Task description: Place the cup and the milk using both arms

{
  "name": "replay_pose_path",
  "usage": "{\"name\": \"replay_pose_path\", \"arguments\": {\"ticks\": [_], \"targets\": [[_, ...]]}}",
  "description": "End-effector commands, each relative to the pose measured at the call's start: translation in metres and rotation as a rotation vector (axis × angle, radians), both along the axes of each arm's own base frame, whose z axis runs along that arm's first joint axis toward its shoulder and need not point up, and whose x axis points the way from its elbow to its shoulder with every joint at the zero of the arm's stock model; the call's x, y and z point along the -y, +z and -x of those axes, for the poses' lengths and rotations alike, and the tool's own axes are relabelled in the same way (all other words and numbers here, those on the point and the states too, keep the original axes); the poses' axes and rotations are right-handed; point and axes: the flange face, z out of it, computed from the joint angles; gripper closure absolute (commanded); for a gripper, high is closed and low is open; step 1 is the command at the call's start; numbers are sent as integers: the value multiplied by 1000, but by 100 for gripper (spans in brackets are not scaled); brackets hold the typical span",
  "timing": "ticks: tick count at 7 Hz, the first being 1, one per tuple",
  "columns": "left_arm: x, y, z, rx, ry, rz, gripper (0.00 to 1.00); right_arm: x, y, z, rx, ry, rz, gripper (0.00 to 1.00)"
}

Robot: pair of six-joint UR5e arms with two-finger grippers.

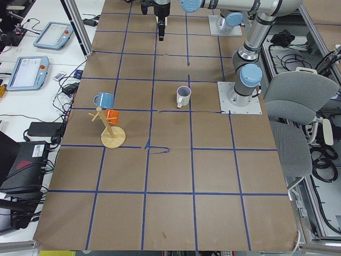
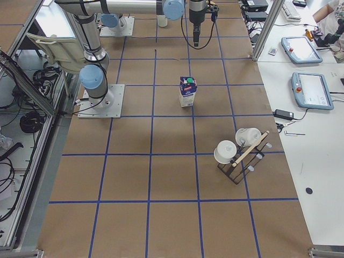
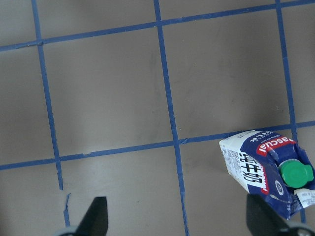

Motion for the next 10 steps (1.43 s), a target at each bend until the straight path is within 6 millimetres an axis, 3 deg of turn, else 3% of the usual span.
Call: {"name": "replay_pose_path", "arguments": {"ticks": [1,3,5,6,7,9,10], "targets": [[-3,-5,0,-2,0,-6,0,14,-12,16,-3,-27,1,0],[-4,-6,-1,0,2,-14,0,14,-17,20,-2,-26,-16,0],[-12,-28,-3,-1,-1,-55,0,12,-29,25,-4,-32,-40,0],[-17,-45,-5,-3,-2,-89,0,13,-32,30,-9,-42,-42,0],[-19,-69,-22,-5,35,-138,0,14,-32,47,-7,-69,-50,0],[-34,-131,-69,13,99,-236,0,22,-46,91,-19,87,-87,0],[-44,-150,-70,27,72,-261,0,24,-52,113,-28,134,-97,0]]}}
